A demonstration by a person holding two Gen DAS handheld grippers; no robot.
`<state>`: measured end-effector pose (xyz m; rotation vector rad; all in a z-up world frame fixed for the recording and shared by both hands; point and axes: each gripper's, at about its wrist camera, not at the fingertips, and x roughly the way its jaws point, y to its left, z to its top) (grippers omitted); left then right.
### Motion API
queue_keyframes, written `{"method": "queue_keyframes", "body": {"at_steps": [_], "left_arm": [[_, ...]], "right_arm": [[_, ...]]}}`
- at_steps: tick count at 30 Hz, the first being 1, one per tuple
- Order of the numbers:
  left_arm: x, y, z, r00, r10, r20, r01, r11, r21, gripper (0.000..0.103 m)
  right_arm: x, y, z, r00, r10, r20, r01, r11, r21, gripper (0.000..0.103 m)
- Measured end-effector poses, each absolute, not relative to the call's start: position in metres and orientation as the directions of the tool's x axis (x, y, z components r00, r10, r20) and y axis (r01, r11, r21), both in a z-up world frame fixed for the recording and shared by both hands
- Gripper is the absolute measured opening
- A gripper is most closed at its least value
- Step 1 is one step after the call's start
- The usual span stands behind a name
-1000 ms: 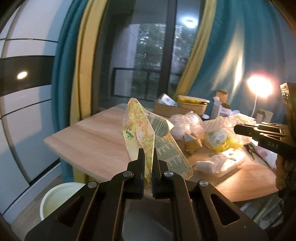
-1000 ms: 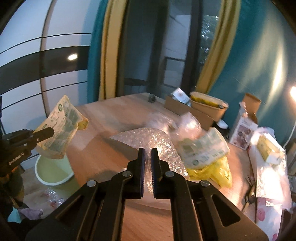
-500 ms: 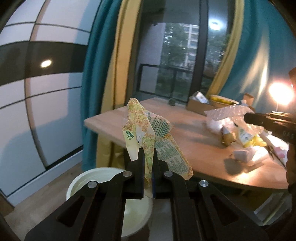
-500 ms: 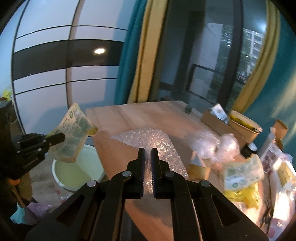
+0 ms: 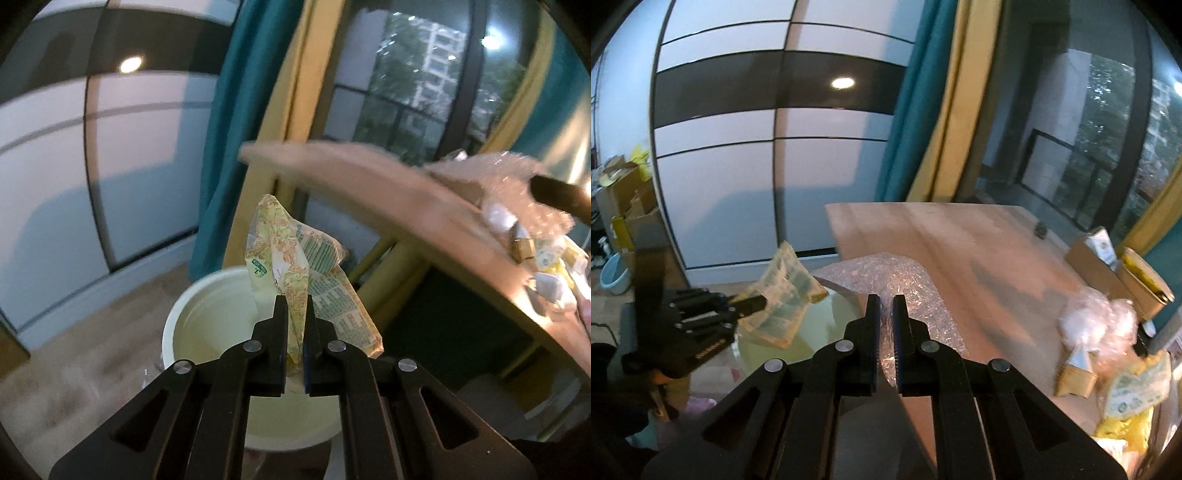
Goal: Collect trash
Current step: 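Carry the snack bag with the left gripper over the white bucket, then open the left gripper to drop the snack bag into the bucket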
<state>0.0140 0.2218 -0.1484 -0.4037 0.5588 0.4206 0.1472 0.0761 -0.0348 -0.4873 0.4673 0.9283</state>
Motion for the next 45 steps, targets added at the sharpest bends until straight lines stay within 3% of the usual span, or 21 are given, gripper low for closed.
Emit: {"method": "queue_keyframes", "body": {"at_steps": [2, 4, 6, 22, 25, 27, 28, 45], "left_arm": [[0.014, 0.228, -0.158, 0.755, 0.264, -0.6, -0.495, 0.83, -0.257, 0.013], [0.014, 0.234, -0.167, 0.745, 0.251, -0.618, -0.5, 0.823, -0.268, 0.034], [0.011, 0.239, -0.173, 0.739, 0.245, -0.627, -0.508, 0.814, -0.281, 0.046], [-0.053, 0.283, -0.176, 0.69, 0.385, -0.612, -0.654, 0.693, -0.302, 0.048], [-0.058, 0.285, -0.175, 0.687, 0.399, -0.607, -0.663, 0.686, -0.301, 0.048], [-0.058, 0.285, -0.174, 0.688, 0.407, -0.6, -0.666, 0.683, -0.299, 0.048], [-0.059, 0.285, -0.173, 0.689, 0.41, -0.598, -0.665, 0.684, -0.299, 0.048], [-0.013, 0.232, -0.136, 0.768, 0.356, -0.532, -0.538, 0.809, -0.236, 0.048]], "right_arm": [[0.144, 0.085, -0.038, 0.496, 0.644, -0.583, -0.853, 0.485, -0.19, 0.006], [0.141, 0.097, -0.042, 0.47, 0.651, -0.596, -0.87, 0.456, -0.188, 0.006], [0.14, 0.107, -0.046, 0.448, 0.654, -0.609, -0.882, 0.435, -0.182, 0.006], [0.137, 0.18, -0.108, 0.257, 0.581, -0.772, -0.945, 0.317, -0.077, 0.007], [0.143, 0.186, -0.118, 0.228, 0.552, -0.802, -0.944, 0.326, -0.045, 0.024], [0.143, 0.185, -0.118, 0.221, 0.551, -0.805, -0.944, 0.327, -0.035, 0.051], [0.143, 0.185, -0.119, 0.221, 0.55, -0.806, -0.944, 0.327, -0.035, 0.053], [0.158, 0.12, -0.089, 0.319, 0.585, -0.746, -0.904, 0.423, -0.055, 0.054]]}}
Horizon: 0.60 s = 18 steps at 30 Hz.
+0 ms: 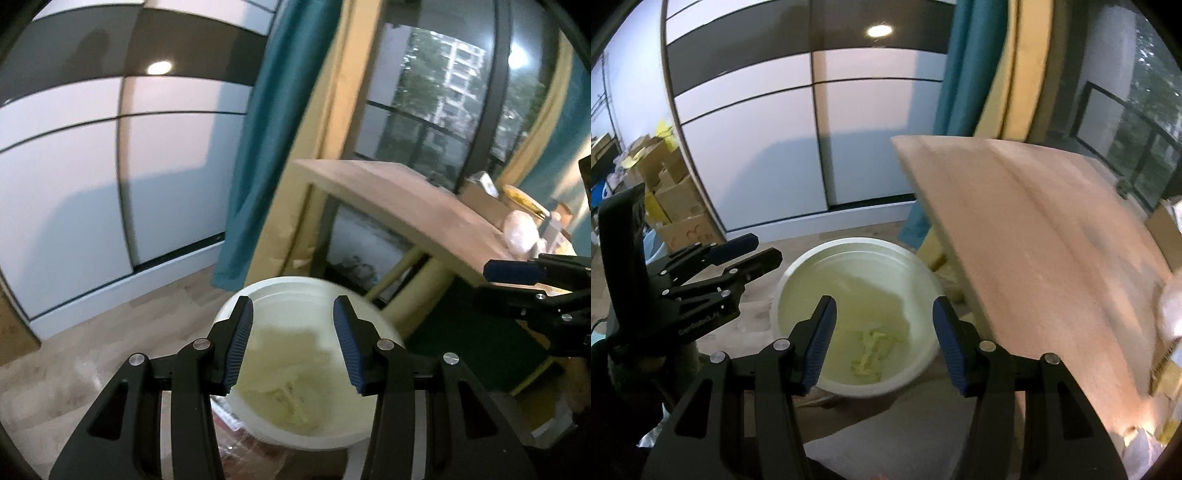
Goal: Collect trash
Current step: 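Open the left gripper to drop the snack bag into the bucket, then move the left gripper back to the table and grasp the silver chip bag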
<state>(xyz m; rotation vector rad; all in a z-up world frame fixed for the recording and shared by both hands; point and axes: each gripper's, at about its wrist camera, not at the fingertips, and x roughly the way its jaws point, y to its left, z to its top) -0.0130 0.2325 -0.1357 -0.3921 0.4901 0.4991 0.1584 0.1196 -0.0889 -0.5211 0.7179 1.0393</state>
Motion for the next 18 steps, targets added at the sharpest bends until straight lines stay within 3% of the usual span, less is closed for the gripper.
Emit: {"method": "queue_keyframes", "body": {"at_steps": [18], "left_arm": [[0.046, 0.143, -0.088, 0.853, 0.256, -0.455, -0.359, 0.92, -0.156, 0.048]], "right_arm": [[0.187, 0.018, -0.057, 0.47, 0.584, -0.662, -0.802, 0.595, -0.044, 0.054]]}}
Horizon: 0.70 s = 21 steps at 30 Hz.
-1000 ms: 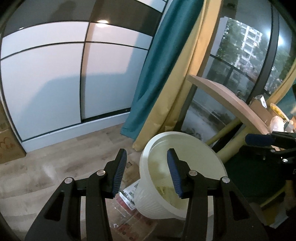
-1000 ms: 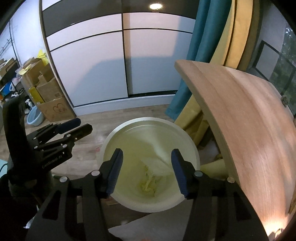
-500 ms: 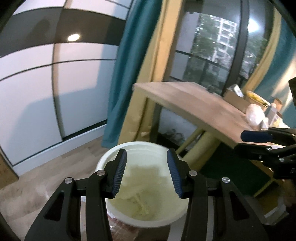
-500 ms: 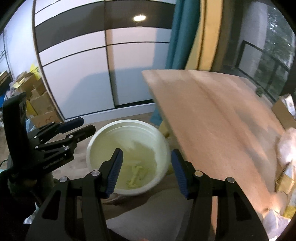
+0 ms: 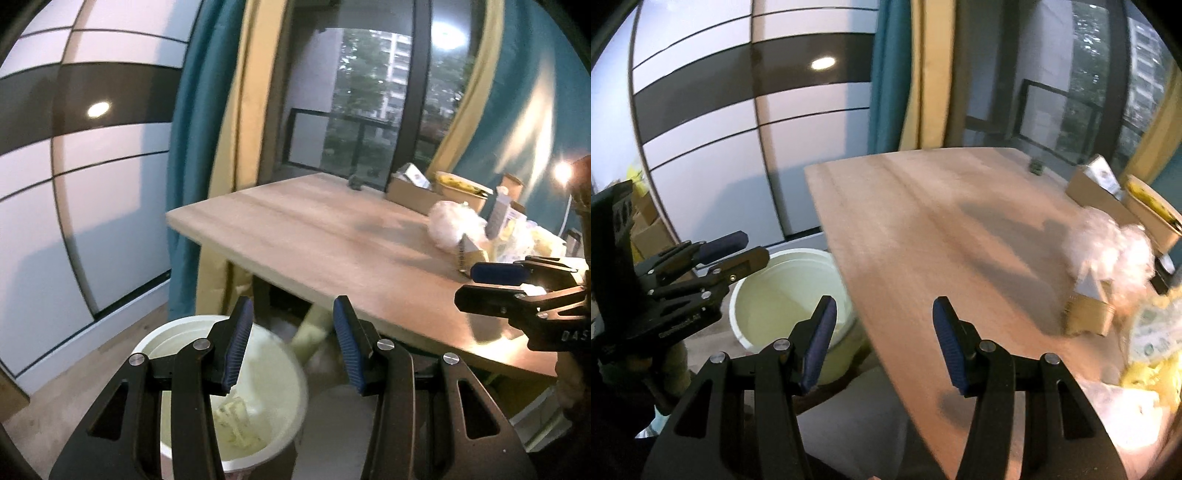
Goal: Collect trash
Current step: 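Move the left gripper back to the table and grasp the silver chip bag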
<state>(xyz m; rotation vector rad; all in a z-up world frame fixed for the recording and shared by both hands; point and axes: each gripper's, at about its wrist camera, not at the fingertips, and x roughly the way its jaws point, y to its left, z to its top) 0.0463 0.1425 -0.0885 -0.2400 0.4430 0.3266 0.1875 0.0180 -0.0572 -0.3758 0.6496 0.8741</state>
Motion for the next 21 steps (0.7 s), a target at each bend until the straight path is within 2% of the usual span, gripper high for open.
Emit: {"method": "queue_keyframes", "body": {"at_steps": [12, 21], "left_arm": [[0.094, 0.086, -0.061, 0.885, 0.18, -0.43, -0.257, 0.958, -0.129, 0.049], [0.142, 0.045, -0.046, 0.892, 0.094, -0.443, -0.168, 0.977, -0.131, 0.054]], "right_arm": [[0.221, -0.068, -0.053, 0.559, 0.535, -0.634, -0.705, 0.709, -0.022, 0.054], [0.248, -0.124, -0.043, 0.614, 0.483, -0.624, -0.631, 0.776, -0.021, 0.054]]}}
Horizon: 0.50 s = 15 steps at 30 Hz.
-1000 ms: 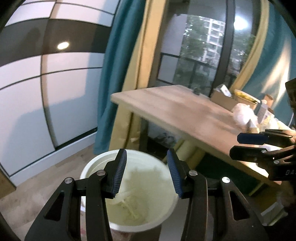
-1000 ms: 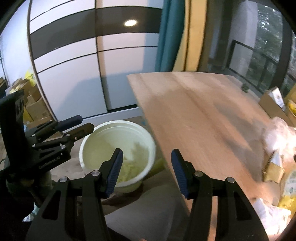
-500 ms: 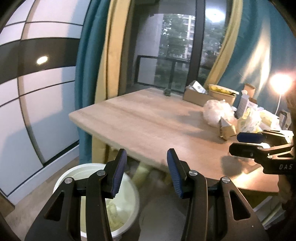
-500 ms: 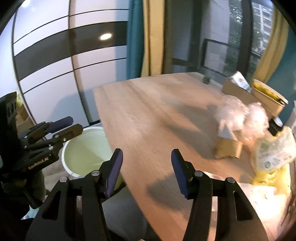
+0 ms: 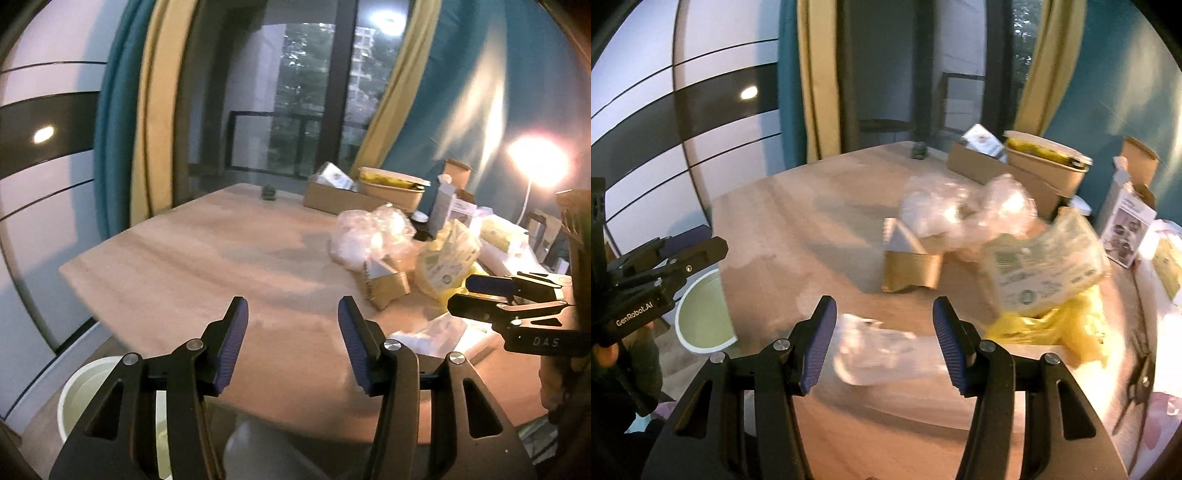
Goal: Collect trash
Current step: 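Move the left gripper back to the table and grasp the silver chip bag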
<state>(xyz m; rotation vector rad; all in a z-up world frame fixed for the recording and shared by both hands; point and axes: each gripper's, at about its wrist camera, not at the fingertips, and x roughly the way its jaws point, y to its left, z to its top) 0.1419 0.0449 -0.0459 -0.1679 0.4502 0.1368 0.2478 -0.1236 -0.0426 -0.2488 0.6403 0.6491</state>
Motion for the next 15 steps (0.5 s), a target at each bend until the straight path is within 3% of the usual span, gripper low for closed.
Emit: {"method": "queue_keyframes", "body": {"at_steps": [6, 15], "left_arm": [[0.173, 0.024, -0.04, 0.89, 0.022, -0.455, -0.093, 0.987, -0.134, 0.055], [0.218, 0.003, -0.039, 0.873, -0.062, -0.484, -0.025, 0.985, -0.171, 0.065]], "right_arm": [[0.268, -0.153, -0.034, 0.643, 0.453, -0.618, -0.585, 0.811, -0.013, 0.054], [0.297, -0.187, -0.026, 0.679, 0.407, -0.611, -0.512, 0.859, 0.004, 0.054]]}}
